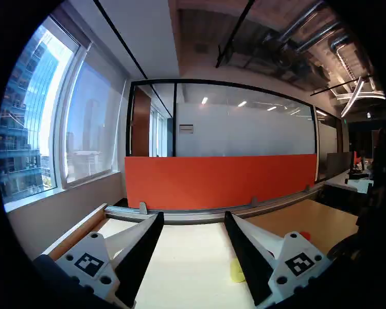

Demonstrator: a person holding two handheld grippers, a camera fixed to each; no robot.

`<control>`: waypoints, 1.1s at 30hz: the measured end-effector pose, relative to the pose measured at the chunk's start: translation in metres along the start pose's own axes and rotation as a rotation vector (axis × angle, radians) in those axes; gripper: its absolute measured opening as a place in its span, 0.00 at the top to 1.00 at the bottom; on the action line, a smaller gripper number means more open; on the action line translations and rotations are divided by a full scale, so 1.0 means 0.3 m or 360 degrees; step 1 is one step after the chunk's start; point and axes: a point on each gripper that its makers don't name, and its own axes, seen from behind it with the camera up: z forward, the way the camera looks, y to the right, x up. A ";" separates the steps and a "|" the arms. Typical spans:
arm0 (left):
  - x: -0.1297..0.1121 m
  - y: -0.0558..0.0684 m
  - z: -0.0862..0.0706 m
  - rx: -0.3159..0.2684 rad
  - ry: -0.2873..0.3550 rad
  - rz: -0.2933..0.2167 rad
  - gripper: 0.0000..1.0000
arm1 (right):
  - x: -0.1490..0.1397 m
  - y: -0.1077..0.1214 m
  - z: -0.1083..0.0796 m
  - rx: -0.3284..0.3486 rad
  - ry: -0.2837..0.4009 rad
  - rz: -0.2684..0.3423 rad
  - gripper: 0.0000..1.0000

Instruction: Pour water

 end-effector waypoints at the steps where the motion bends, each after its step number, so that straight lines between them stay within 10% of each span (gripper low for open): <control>1: 0.003 0.010 0.001 -0.0019 -0.0005 -0.0002 0.14 | 0.002 -0.005 -0.001 0.0012 0.0001 0.0007 0.00; 33: -0.078 0.279 -0.031 -0.0668 -0.0153 -0.0035 0.14 | 0.041 -0.286 -0.069 0.0753 -0.0036 0.0019 0.00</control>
